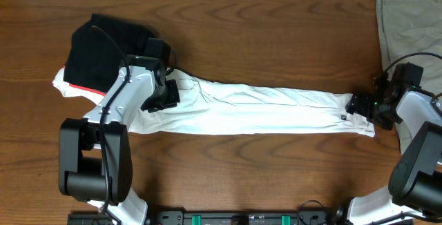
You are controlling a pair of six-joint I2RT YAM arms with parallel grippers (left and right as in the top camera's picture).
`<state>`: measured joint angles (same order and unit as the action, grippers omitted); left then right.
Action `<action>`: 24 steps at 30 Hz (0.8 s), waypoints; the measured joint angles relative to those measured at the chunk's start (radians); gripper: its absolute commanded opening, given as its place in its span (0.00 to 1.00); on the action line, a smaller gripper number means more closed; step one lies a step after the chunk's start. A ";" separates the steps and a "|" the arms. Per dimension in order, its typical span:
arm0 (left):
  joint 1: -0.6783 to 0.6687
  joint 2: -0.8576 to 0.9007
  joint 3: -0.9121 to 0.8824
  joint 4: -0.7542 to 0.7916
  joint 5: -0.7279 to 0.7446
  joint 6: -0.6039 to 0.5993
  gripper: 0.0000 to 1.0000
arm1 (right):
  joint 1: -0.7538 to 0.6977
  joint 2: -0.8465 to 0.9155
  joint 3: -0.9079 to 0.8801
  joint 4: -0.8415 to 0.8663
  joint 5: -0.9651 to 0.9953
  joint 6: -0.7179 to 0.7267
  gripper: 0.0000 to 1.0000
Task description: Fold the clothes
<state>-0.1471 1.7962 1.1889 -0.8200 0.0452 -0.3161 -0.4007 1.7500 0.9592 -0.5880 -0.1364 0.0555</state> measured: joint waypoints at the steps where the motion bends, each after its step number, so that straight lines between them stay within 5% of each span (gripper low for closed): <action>1: 0.000 0.000 0.000 0.003 0.000 0.002 0.43 | 0.000 0.000 0.000 0.000 -0.002 0.000 0.88; 6: 0.000 0.000 0.000 0.016 0.001 -0.001 0.49 | 0.000 -0.001 0.000 0.000 -0.007 -0.003 0.90; 10: 0.000 0.000 0.002 0.016 0.001 -0.002 0.50 | 0.000 -0.001 -0.001 0.000 -0.002 -0.007 0.70; 14: 0.000 -0.009 0.004 0.016 0.008 -0.002 0.51 | -0.002 -0.001 -0.006 0.002 0.004 0.002 0.62; 16: 0.000 -0.021 0.005 0.016 0.008 -0.002 0.51 | -0.002 -0.001 -0.011 0.010 0.009 0.000 0.44; 18: 0.000 -0.034 0.007 0.016 0.008 -0.002 0.51 | -0.003 -0.002 -0.018 0.017 0.010 -0.001 0.05; 24: 0.000 -0.048 0.013 0.016 0.008 -0.001 0.51 | -0.005 -0.006 -0.021 0.016 -0.013 0.009 0.01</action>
<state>-0.1471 1.7485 1.2018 -0.8043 0.0532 -0.3172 -0.4053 1.7443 0.9379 -0.5716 -0.1490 0.0643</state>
